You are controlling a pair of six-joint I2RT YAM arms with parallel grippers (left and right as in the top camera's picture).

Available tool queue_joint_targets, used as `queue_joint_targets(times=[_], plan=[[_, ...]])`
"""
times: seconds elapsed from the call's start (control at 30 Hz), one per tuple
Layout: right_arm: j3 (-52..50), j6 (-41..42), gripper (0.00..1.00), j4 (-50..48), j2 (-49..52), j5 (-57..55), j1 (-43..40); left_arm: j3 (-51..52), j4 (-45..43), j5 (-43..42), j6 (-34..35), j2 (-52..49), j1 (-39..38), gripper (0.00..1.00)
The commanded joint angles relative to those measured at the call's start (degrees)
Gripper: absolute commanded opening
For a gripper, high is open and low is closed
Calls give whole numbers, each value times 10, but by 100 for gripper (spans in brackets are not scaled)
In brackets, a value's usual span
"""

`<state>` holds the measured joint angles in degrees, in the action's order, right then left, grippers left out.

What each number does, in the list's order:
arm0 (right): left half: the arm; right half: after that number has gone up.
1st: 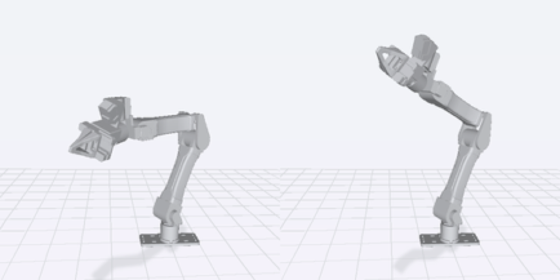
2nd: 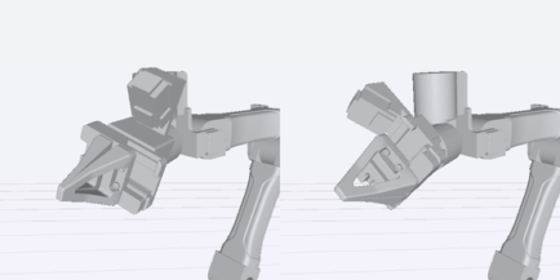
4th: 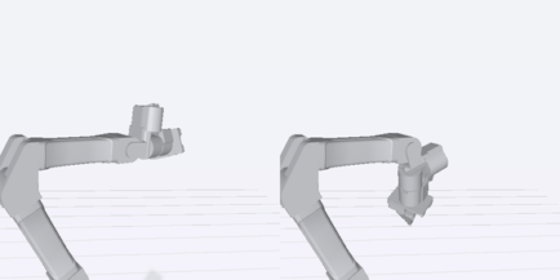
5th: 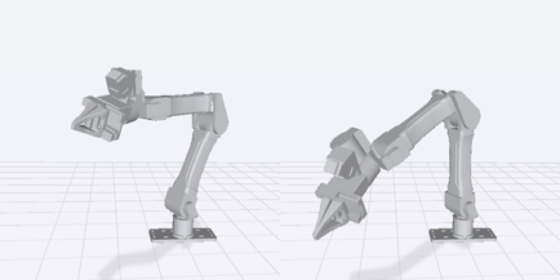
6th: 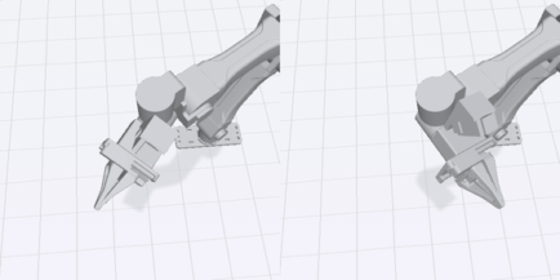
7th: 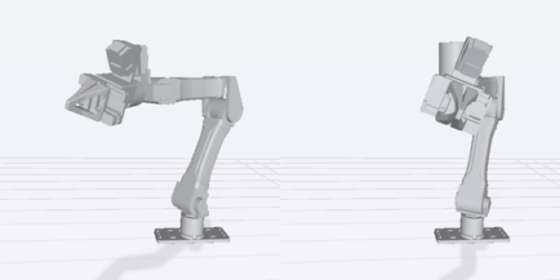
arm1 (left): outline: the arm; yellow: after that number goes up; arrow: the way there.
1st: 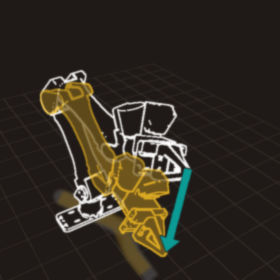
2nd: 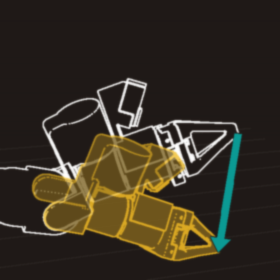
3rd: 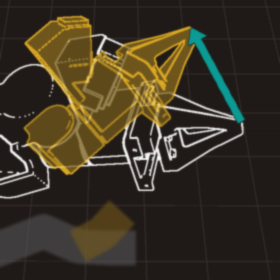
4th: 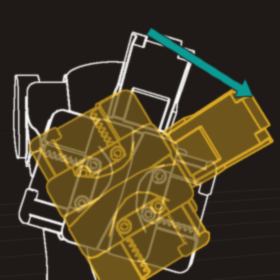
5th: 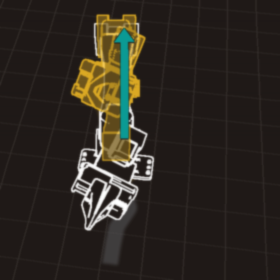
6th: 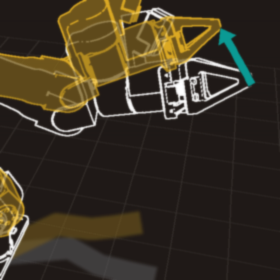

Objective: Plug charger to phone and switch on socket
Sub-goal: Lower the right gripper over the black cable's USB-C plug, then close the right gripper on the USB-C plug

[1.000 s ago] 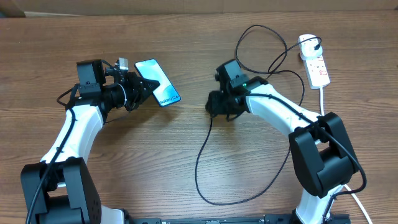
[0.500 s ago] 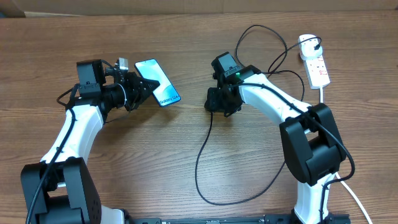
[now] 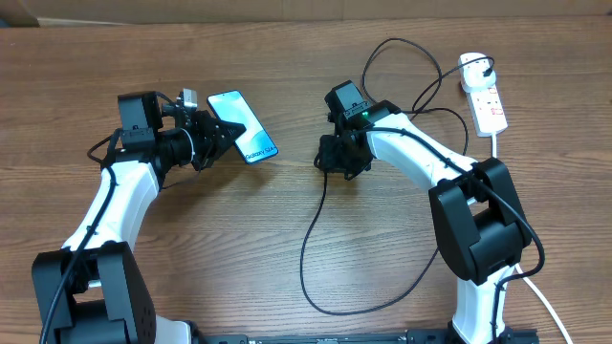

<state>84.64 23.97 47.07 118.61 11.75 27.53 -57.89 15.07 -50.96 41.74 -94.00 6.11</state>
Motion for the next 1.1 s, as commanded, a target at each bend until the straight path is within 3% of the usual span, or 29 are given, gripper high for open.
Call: queue_joint_targets(times=[0.0,0.3,1.07], plan=[[9,0,33,-4,2,-20,2,-3,-5,-30,-15,2,-1,4],[8,0,27,-4,2,-21,2,-3,-5,-30,-15,2,-1,4],[8,35,27,-13,11,-55,24,-3,-5,-30,-15,2,-1,4]])
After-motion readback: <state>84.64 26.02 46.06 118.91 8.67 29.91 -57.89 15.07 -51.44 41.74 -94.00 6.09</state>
